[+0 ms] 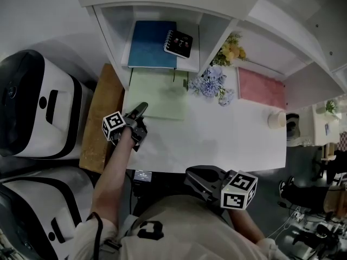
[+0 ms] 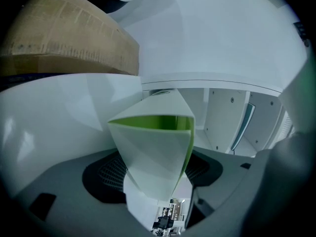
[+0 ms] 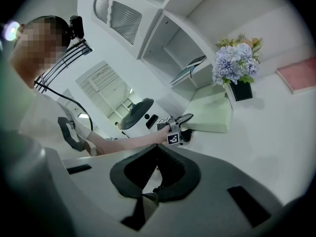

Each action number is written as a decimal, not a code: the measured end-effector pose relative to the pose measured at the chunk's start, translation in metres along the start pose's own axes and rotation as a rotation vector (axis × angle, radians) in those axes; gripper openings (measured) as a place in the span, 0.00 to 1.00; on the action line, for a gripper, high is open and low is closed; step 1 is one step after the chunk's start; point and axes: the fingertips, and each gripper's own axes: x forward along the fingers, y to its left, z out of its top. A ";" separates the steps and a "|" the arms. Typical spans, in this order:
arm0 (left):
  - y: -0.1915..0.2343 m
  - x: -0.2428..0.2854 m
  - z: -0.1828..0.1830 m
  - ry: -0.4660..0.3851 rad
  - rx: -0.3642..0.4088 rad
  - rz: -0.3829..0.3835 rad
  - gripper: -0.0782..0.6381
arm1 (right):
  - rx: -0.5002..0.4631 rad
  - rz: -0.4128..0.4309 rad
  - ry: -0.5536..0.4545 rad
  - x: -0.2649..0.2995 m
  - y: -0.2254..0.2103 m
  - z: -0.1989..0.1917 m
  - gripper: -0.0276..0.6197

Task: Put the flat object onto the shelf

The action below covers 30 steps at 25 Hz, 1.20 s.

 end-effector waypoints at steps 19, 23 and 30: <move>-0.008 0.023 0.017 -0.028 0.020 -0.003 0.58 | 0.001 -0.036 -0.003 -0.009 -0.002 -0.005 0.08; -0.009 0.024 0.017 -0.034 0.027 -0.005 0.58 | -0.001 -0.032 -0.005 -0.011 -0.002 -0.009 0.08; -0.021 0.024 0.005 0.060 0.150 -0.011 0.74 | -0.026 -0.035 0.000 -0.014 0.001 -0.012 0.08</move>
